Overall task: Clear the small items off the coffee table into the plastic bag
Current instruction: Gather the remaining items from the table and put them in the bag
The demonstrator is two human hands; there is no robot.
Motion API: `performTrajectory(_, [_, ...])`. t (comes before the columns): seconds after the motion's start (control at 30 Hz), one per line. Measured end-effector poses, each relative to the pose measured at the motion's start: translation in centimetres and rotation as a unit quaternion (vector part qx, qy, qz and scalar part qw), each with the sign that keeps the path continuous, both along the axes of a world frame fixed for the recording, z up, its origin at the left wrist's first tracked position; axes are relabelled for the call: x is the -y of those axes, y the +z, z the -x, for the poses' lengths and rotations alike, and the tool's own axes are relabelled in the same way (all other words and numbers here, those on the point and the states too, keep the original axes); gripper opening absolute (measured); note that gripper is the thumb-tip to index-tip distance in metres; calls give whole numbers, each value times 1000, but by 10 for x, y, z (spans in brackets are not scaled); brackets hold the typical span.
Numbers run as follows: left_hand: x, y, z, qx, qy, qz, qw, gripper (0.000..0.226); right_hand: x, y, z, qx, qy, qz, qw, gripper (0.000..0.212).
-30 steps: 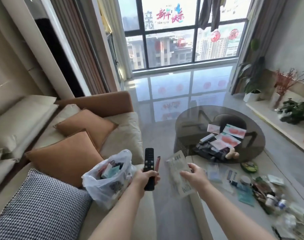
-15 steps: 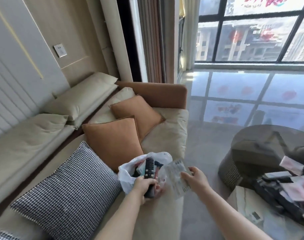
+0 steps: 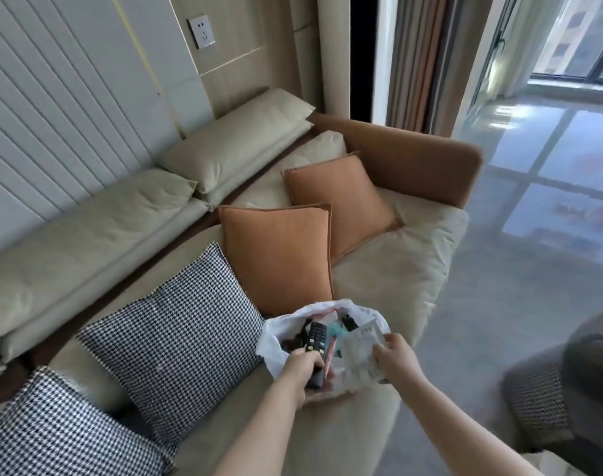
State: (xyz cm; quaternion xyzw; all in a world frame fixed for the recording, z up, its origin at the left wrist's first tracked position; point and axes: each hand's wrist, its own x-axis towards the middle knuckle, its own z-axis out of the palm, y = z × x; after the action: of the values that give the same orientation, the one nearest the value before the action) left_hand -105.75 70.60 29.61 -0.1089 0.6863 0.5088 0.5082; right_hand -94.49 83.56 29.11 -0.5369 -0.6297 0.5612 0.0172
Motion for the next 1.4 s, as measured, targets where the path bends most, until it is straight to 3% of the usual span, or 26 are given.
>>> performTrajectory(0.4, [-48,-80,78,102,124,77,984,20,-34,-74,81,118,37,29,992,26])
performTrajectory(0.63, [-65,-137,123,104,138,116,978,19,-43,-127,134,124,22,80,989,31])
performTrajectory(0.7, [-64,-149,128,93,136,114,980,29,-41,-139,139,130,27,86,987,33])
performTrajectory(0.77, [-62,-156,128,87,118,116,982,42,-39,-145,137,146,33,95,984,31])
performTrajectory(1.0, [-61,-140,117,55,47,142,987,43,-39,-135,115,162,29,102,981,47])
performTrajectory(1.1, [-64,-118,105,14,-16,144,989,17,-42,-115,107,159,49,71,984,44])
performTrajectory(1.4, [-60,-40,37,-67,-180,97,977,32,-35,-31,35,179,161,-95,966,38])
